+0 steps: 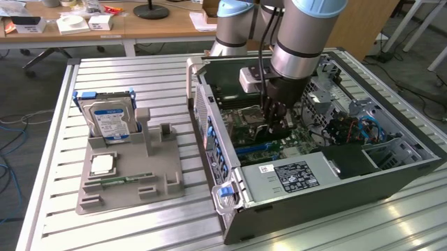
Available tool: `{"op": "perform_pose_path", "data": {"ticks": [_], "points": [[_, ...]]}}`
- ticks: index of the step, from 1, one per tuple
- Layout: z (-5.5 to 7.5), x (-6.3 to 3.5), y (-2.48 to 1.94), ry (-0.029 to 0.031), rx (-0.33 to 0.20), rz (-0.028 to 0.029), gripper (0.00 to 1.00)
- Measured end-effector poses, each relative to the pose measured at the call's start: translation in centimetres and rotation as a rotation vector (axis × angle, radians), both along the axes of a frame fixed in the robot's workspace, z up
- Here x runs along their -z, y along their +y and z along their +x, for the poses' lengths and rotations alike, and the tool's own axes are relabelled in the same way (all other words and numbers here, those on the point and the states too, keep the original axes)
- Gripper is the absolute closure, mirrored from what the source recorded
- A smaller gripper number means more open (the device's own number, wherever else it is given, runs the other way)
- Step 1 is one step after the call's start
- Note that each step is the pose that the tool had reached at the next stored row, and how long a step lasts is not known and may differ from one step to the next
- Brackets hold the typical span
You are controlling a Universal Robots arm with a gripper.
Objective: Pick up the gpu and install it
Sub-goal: 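Insert the gpu into the slot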
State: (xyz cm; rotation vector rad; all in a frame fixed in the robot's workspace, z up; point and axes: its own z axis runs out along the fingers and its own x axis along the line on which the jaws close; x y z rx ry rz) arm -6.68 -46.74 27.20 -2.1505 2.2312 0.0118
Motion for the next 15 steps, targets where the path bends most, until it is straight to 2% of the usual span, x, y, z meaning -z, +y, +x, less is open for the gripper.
{"op": "perform_pose_path", "data": {"ticks": [15], "points": [[-0.04,0.25,0.00,0.0000,0.000,0.0000,0.74]]}}
